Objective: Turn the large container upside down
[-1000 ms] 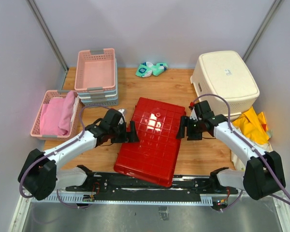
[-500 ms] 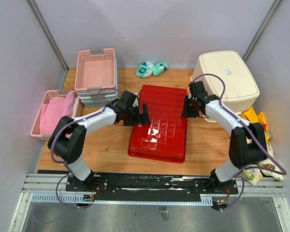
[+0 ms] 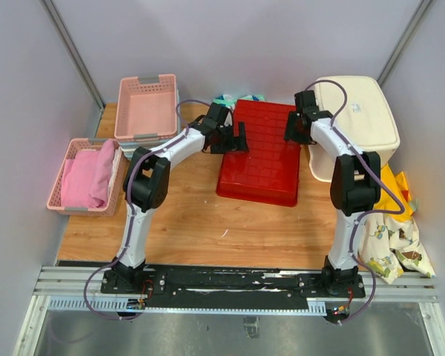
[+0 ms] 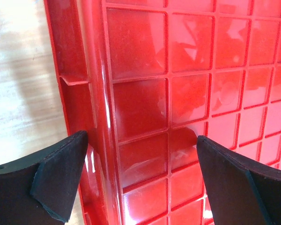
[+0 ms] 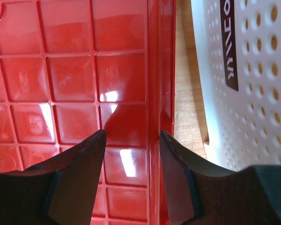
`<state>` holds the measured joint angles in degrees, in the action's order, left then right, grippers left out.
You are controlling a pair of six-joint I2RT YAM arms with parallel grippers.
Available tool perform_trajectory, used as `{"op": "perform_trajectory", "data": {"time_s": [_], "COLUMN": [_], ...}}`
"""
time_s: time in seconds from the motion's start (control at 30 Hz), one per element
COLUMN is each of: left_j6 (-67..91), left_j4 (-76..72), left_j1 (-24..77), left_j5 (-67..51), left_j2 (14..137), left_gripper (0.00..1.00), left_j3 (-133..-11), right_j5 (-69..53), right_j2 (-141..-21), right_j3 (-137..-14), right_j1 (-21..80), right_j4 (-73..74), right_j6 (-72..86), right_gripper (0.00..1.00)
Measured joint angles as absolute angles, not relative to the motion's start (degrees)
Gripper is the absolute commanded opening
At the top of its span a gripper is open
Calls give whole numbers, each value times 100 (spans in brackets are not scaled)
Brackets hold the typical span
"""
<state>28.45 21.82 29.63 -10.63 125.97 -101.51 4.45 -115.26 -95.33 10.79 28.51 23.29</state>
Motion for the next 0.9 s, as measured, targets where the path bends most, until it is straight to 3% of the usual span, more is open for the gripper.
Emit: {"op": "perform_trajectory", "data": {"time_s": [0.2,0.33,0.57,0.9], "left_j6": [2805,2762,2547,1459], "left_j4": [2311,2246,2373,3033], "left_j1": [3013,3135,3197,3138], "left_j5": [-1098,-1116,-762,1564], "left_j2": [12639,11952,10324,8984], "left_gripper": [99,99,99,99], "left_j3": [-10377,-9852,-9249,-9325], "right_j5": [-165,-646,-720,-283], "right_j2": [-11310,-10302,-8265,-6259], "right_j3": [-9577,-8779,-7319,-5564], "right_j1": [1098,1308,1721,2322], "right_j4": [2888,2803,2630,3168], "right_j6": [2305,2364,2377,2421], "right_gripper": [63,71,73,75]}}
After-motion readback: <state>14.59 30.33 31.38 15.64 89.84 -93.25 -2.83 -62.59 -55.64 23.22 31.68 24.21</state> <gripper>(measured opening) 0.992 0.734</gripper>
